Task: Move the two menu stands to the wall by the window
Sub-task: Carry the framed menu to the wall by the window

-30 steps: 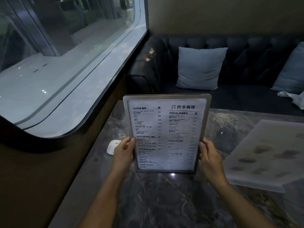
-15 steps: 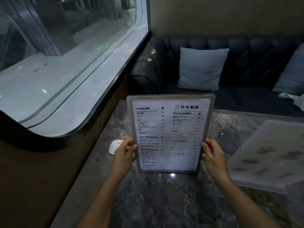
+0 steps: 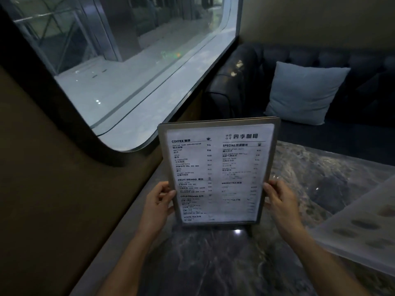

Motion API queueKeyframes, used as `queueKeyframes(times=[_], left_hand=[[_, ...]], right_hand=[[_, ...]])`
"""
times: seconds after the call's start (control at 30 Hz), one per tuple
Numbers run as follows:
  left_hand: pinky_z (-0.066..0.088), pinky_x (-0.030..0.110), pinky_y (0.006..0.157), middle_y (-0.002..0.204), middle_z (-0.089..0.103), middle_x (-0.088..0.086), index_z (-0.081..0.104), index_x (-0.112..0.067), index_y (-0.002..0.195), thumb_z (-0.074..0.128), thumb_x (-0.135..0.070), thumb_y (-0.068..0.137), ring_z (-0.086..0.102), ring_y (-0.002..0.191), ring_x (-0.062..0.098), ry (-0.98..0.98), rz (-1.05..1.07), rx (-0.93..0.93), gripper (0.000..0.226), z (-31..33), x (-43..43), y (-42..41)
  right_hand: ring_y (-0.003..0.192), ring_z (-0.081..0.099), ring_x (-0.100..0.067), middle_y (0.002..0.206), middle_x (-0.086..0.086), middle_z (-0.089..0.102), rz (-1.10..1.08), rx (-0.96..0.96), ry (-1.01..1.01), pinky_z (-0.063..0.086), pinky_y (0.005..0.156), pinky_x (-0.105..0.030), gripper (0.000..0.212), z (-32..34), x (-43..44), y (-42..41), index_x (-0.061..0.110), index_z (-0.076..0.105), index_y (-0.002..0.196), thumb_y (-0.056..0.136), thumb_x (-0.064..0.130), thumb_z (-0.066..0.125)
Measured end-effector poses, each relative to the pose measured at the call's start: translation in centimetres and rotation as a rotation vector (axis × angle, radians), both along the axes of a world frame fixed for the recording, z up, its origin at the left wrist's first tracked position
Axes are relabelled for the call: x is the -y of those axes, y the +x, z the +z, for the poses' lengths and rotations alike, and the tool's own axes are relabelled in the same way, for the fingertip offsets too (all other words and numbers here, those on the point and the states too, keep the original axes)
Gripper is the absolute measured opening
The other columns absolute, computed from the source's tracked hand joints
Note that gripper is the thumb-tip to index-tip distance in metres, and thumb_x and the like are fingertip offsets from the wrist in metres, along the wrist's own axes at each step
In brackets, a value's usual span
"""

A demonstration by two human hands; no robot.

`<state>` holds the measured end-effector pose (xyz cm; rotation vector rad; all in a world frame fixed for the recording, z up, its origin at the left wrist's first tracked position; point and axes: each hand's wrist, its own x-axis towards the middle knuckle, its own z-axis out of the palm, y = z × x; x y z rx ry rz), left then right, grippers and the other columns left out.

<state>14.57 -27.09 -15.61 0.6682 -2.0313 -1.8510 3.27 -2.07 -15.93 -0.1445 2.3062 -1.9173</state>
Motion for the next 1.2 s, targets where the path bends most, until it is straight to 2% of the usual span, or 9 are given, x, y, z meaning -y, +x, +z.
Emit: queueKeyframes(times=[0.1,0.3,0.4,0.47,0.53,0.63,0.8,1.0,1.2], left_hand=[[0.057,0.02,0.058,0.077,0.066,-0.009,0.059,-0.032,0.071,0.048,-0.004,0.092,0.066,0.075,0.003,0.004,0.069,0.009,0.037,0.7,1.2,3.2],[0.054,0.028,0.062,0.085,0.054,0.008,0.052,-0.012,0.087,0.053,-0.002,0.089,0.058,0.082,0.019,0.105,0.342,0.033,0.01,1.5,3.0,9.8],[0.055,0.036,0.07,0.088,0.056,0.008,0.054,-0.007,0.1,0.052,-0.001,0.089,0.059,0.086,0.021,0.128,0.44,0.05,0.012,1.5,3.5,13.4],[0.055,0.032,0.066,0.085,0.058,0.006,0.053,-0.006,0.105,0.052,-0.002,0.09,0.061,0.08,0.017,0.118,0.503,0.081,0.016,1.5,3.7,15.5],[0.053,0.025,0.058,0.083,0.058,0.002,0.053,-0.009,0.105,0.052,-0.004,0.091,0.061,0.073,0.011,0.111,0.554,0.09,0.015,1.3,3.6,17.6],[0.056,0.029,0.059,0.089,0.064,0.003,0.058,-0.011,0.099,0.052,-0.006,0.091,0.067,0.073,0.01,0.111,0.588,0.101,0.011,1.1,3.4,20.4],[0.057,0.047,0.076,0.093,0.067,0.005,0.061,-0.018,0.088,0.049,-0.008,0.092,0.067,0.083,0.014,0.151,0.648,0.121,0.016,0.5,2.4,23.3],[0.055,0.041,0.071,0.092,0.066,0.007,0.063,-0.025,0.083,0.05,-0.009,0.092,0.064,0.089,0.02,0.165,0.731,0.111,0.023,-0.7,1.5,24.4],[0.055,0.041,0.073,0.078,0.069,-0.006,0.067,-0.038,0.077,0.055,-0.015,0.089,0.064,0.082,0.015,0.164,0.739,0.077,0.029,-1.7,0.6,24.8]], right_hand=[[0.077,0.066,-0.016,0.084,-0.004,0.065,0.074,0.009,-0.03,0.057,0.063,-0.034,0.018,0.4,2.4,1.0,0.027,0.059,0.077,0.091,0.022,0.049],[0.082,0.063,-0.027,0.086,-0.008,0.064,0.268,0.028,-0.017,0.056,0.068,-0.046,0.015,0.8,7.2,3.7,0.021,0.058,0.08,0.091,0.021,0.049],[0.089,0.063,-0.028,0.096,-0.013,0.065,0.343,0.007,0.018,0.054,0.075,-0.046,0.013,0.8,9.4,5.5,0.014,0.06,0.09,0.091,0.021,0.049],[0.09,0.062,-0.027,0.096,-0.012,0.065,0.387,-0.014,0.065,0.053,0.077,-0.044,0.015,0.9,10.8,6.6,0.012,0.061,0.092,0.091,0.02,0.048],[0.091,0.061,-0.03,0.095,-0.013,0.065,0.45,-0.006,0.073,0.051,0.082,-0.052,0.017,1.0,12.0,7.6,0.007,0.061,0.093,0.091,0.019,0.049],[0.094,0.06,-0.039,0.097,-0.019,0.065,0.51,0.025,0.05,0.047,0.085,-0.06,0.017,0.8,13.5,8.9,0.005,0.061,0.092,0.091,0.018,0.049],[0.093,0.061,-0.03,0.092,-0.008,0.066,0.565,0.062,0.106,0.049,0.086,-0.057,0.013,-0.3,15.0,10.6,0.02,0.06,0.085,0.09,0.027,0.05],[0.091,0.062,-0.03,0.087,-0.005,0.064,0.574,0.086,0.103,0.051,0.083,-0.056,0.014,-1.3,15.4,11.1,0.028,0.058,0.077,0.089,0.026,0.051],[0.094,0.062,-0.025,0.091,-0.002,0.064,0.618,0.051,0.118,0.052,0.084,-0.052,0.011,-1.4,15.3,10.5,0.03,0.057,0.082,0.09,0.027,0.05]])
